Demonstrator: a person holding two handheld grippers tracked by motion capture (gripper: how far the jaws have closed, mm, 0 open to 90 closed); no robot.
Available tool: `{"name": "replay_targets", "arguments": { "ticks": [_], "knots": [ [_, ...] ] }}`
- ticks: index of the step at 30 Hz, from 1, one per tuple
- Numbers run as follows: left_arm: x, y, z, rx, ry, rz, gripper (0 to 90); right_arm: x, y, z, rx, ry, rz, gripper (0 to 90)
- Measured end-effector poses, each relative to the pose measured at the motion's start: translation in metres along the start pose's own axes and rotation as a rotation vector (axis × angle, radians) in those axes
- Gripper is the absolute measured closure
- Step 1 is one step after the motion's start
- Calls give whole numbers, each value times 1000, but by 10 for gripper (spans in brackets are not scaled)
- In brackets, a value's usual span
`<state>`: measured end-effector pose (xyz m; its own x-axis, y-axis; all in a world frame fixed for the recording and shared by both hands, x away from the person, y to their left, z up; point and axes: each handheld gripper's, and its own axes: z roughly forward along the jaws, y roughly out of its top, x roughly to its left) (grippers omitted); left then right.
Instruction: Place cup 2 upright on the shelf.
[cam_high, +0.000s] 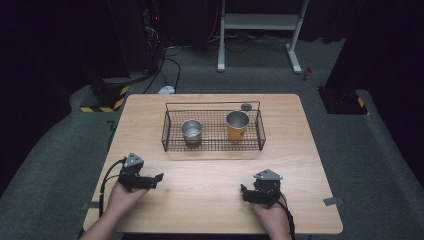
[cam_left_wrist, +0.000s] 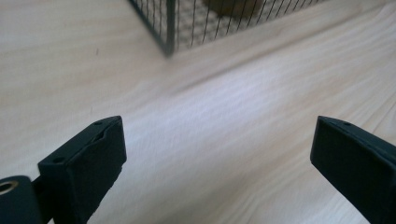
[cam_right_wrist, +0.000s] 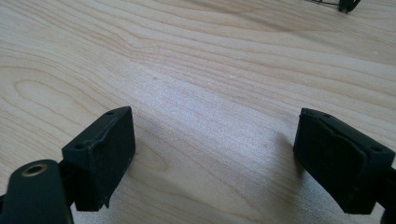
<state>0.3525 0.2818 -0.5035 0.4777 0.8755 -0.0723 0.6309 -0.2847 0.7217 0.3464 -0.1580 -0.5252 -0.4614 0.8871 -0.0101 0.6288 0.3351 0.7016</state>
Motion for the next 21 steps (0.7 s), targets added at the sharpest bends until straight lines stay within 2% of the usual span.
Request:
{"name": "replay_targets", "arguments": {
  "ticks": [3, 5, 6, 8, 9, 21],
  "knots": [
    [3, -18, 0, 37, 8, 1, 40, 0, 0, 0, 0, -1, 1, 128],
    [4, -22, 0, 38, 17, 5, 40, 0, 0, 0, 0, -1, 1, 128],
    [3, -26, 0, 47, 29, 13, 40, 0, 0, 0, 0, -1, 1, 128],
    [3, -33, 1, 50, 58, 60, 40, 0, 0, 0, 0, 0, 1, 128],
    [3, -34, 0, 45, 55, 57, 16, 0, 0, 0, 0, 0, 2, 128],
    [2, -37, 0, 29, 53, 60, 7, -1, 0, 0, -2, -5, 1, 129]
  ]
}}
